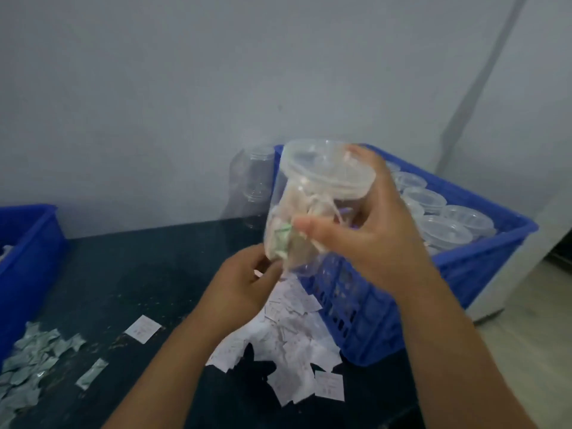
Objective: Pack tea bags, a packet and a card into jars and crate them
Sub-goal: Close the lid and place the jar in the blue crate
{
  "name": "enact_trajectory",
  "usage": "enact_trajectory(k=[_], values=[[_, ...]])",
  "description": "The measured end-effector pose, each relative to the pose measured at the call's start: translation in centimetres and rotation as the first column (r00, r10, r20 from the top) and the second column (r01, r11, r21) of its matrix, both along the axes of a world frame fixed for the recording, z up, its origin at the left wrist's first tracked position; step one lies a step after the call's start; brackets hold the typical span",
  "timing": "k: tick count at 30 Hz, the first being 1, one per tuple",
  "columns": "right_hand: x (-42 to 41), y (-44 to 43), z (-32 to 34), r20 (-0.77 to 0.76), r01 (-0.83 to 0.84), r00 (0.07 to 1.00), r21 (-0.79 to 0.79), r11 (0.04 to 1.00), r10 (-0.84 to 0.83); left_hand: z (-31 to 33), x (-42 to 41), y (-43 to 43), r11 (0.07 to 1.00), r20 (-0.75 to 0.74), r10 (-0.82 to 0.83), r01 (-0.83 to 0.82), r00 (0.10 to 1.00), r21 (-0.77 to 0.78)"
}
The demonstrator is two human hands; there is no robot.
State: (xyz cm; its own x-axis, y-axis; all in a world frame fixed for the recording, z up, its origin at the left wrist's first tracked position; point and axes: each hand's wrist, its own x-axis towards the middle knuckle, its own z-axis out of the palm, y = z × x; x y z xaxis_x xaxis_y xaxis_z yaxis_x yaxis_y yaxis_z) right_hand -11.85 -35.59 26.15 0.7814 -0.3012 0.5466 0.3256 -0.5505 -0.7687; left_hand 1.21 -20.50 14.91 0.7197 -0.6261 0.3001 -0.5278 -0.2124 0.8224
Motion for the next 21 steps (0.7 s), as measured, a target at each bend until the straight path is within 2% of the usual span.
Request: enact_trajectory(k=[3, 6, 9, 14, 21], values=[[2.1, -5.2, 5.5, -0.044, 0.230, 0.971, -0.092, 0.969, -0.235, -0.9, 0.6, -3.3, 0.981, 0.069, -0.078, 0.065, 0.995, 0.181], [6.4, -10.4, 8.5, -0.140, 0.363, 0.910, -0.185, 0.913, -0.390, -4.1, 1.7, -4.6, 0.959, 0.117, 0.007, -0.039, 0.993, 0.279], [10.9, -13.3, 7.6, -0.260, 0.418, 0.839, -0.253, 0.872, -0.477, -8.4, 2.2, -4.8, 0.929, 0.095, 0.130, -0.154, 0.987, 0.335], [14.5, -15.2, 3.5, -0.347, 0.427, 0.809, -0.207, 0.880, -0.474, -12.7, 2.8, -4.7, 0.932, -0.026, 0.240, -0.223, 0.971, 0.285], [14.0, -15.1, 2.8, -0.354, 0.353, 0.833, -0.250, 0.902, -0.424, -13.0, 3.7, -5.1, 0.946, -0.073, 0.237, -0.214, 0.969, 0.243]])
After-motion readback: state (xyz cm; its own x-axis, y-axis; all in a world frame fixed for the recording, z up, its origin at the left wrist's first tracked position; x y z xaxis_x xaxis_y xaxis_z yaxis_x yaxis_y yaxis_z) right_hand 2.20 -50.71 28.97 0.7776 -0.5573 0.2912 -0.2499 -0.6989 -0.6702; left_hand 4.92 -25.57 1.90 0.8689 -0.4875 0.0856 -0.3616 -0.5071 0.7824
